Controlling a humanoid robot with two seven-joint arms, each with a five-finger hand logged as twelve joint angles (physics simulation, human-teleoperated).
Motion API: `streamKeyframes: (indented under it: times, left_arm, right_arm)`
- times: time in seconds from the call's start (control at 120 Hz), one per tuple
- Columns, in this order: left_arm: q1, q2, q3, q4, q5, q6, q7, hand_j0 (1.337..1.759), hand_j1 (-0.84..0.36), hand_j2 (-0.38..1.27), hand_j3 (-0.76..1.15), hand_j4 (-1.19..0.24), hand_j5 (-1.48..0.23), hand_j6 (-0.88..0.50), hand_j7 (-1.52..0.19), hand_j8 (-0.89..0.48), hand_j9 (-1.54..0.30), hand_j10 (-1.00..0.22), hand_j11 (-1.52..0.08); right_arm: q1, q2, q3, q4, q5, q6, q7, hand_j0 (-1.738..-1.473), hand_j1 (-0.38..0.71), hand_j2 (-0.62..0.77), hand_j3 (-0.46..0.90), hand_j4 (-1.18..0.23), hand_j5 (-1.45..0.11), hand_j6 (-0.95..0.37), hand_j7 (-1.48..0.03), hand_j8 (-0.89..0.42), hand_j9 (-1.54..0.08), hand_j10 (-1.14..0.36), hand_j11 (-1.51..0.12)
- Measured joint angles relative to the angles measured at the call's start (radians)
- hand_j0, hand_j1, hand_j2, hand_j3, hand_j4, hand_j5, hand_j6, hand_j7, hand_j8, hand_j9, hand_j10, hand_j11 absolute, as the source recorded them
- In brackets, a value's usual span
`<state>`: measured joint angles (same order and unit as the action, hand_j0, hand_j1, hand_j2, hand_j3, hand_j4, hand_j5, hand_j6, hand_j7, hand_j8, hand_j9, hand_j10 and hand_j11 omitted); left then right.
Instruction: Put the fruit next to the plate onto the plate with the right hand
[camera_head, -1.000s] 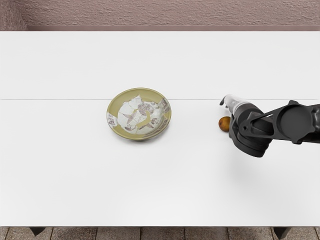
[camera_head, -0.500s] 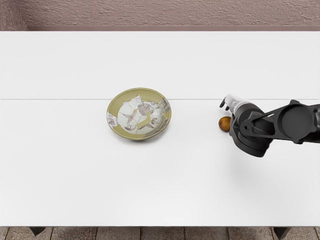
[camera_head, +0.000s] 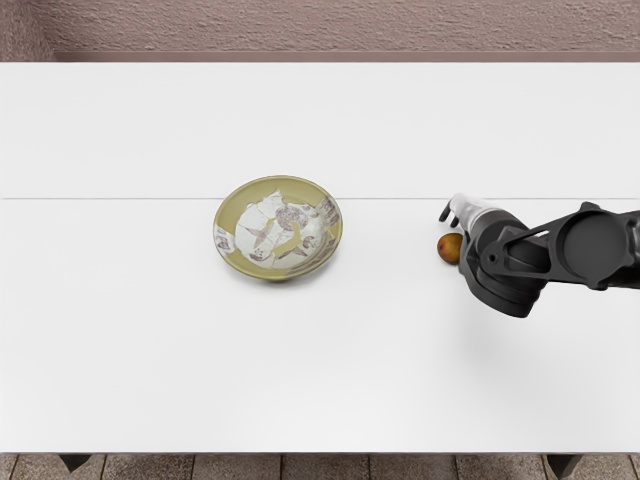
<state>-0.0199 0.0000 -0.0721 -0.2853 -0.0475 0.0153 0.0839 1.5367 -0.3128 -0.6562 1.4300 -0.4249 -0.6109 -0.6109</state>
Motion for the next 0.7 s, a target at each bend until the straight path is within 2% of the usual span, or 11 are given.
streamKeyframes:
  times: [0.325, 0.633, 0.675, 0.7]
  left_arm:
    - [0.0, 0.0, 0.0, 0.0, 0.0, 0.0, 0.0, 1.658, 0.34, 0.0, 0.0, 0.0, 0.0, 0.0, 0.0, 0.0, 0.0, 0.0, 0.0]
    - [0.0, 0.0, 0.0, 0.0, 0.0, 0.0, 0.0, 1.658, 0.34, 0.0, 0.0, 0.0, 0.0, 0.0, 0.0, 0.0, 0.0, 0.0, 0.0]
    - [0.0, 0.0, 0.0, 0.0, 0.0, 0.0, 0.0, 1.658, 0.34, 0.0, 0.0, 0.0, 0.0, 0.0, 0.0, 0.0, 0.0, 0.0, 0.0]
    - [0.0, 0.0, 0.0, 0.0, 0.0, 0.0, 0.0, 1.658, 0.34, 0.0, 0.0, 0.0, 0.0, 0.0, 0.0, 0.0, 0.0, 0.0, -0.01]
  right_arm:
    - [-0.001, -0.003, -0.002, 0.004, 0.0, 0.0, 0.0, -1.658, 0.11, -0.08, 0.0, -0.38, -0.5, -0.38, -0.5, -0.38, -0.5, -0.38, -0.5]
    - [-0.004, -0.004, -0.002, 0.004, 0.0, 0.0, 0.0, -1.658, 0.21, -0.08, 0.0, -0.47, -0.62, -0.47, -0.61, -0.47, -0.61, -0.47, -0.62]
    - [-0.008, -0.005, -0.001, 0.003, -0.002, 0.0, 0.001, -1.659, 0.25, -0.09, 0.0, -0.51, -0.66, -0.41, -0.7, -0.51, -0.66, -0.51, -0.66]
    - [-0.011, -0.005, 0.0, 0.003, -0.005, 0.0, 0.002, -1.659, 0.29, -0.09, 0.0, -0.55, -0.69, -0.38, -0.76, -0.49, -0.68, -0.54, -0.7]
